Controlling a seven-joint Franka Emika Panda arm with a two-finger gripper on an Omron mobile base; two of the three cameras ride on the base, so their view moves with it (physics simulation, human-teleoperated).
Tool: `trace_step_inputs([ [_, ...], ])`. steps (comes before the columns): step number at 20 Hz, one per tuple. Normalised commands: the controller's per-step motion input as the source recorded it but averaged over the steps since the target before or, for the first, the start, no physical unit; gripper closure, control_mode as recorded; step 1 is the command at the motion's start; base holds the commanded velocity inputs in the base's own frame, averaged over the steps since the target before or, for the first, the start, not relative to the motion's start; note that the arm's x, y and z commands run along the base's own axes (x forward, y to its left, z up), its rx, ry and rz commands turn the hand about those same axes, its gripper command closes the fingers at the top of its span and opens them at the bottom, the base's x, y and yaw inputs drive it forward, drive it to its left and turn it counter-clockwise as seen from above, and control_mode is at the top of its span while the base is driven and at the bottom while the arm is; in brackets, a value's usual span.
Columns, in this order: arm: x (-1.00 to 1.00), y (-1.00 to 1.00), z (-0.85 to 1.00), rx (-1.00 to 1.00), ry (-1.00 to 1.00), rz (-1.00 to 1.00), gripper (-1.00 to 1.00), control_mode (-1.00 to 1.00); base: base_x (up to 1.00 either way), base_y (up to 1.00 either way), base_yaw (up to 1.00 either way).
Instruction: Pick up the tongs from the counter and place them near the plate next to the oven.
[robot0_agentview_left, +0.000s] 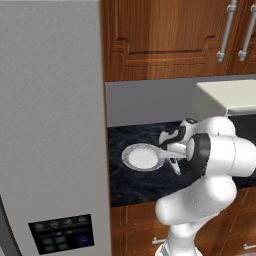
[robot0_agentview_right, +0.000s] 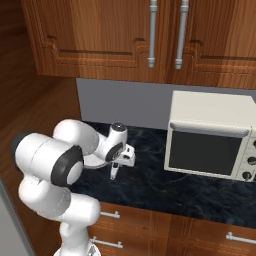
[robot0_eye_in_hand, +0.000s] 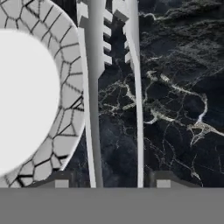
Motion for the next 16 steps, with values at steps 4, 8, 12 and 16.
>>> trace_step_inputs([
  [4, -0.22, -0.01, 0.52, 0.08, -0.22, 0.0, -1.0, -1.0, 0.0, 0.0, 0.0],
  [8, -0.67, -0.16, 0.98, 0.07, -0.33, 0.04, -1.0, -1.0, 0.0, 0.0, 0.0],
  [12, -1.0, -0.2, 1.0, 0.0, -0.29, 0.0, -1.0, -1.0, 0.0, 0.0, 0.0],
  [16, -1.0, -0.1, 0.83, -0.06, -0.19, -0.05, -1.0, -1.0, 0.0, 0.0, 0.0],
])
